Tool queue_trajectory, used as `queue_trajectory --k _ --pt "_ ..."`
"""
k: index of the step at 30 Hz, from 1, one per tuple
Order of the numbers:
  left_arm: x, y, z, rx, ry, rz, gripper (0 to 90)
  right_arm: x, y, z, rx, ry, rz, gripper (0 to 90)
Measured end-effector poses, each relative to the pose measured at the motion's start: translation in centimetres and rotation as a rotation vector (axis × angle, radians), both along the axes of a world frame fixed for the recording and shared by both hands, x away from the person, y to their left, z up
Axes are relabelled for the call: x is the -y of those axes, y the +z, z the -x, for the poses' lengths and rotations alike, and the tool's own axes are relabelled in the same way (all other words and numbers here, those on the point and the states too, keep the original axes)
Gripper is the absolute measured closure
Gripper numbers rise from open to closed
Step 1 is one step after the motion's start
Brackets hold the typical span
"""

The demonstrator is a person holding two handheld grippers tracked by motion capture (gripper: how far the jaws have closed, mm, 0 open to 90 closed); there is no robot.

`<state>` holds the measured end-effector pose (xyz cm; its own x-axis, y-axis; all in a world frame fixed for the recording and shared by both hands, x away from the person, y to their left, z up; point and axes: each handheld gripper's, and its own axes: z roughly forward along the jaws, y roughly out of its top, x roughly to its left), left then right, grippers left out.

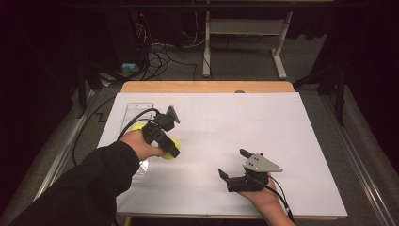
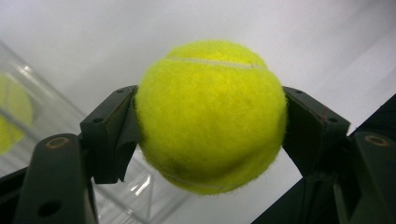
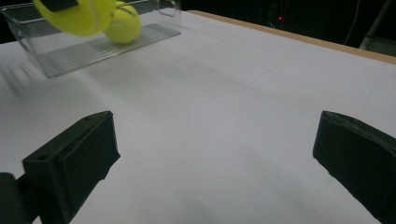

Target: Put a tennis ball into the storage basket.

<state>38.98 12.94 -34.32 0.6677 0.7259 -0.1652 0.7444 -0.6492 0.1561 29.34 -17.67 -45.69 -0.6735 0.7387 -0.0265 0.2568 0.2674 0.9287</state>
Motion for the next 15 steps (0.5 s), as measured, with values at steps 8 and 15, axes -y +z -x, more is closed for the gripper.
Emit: queue_trajectory --k 8,15 --pt "-3.5 0.3 -0.5 0.001 0.061 -0.03 26.8 3.2 -0.2 -0.1 0.004 -0.077 0.018 0.0" --pt "-6.4 0.7 -0.6 -0.003 0.111 -0.018 26.8 5.8 -0.3 0.0 -0.002 -0.128 0.017 0.0"
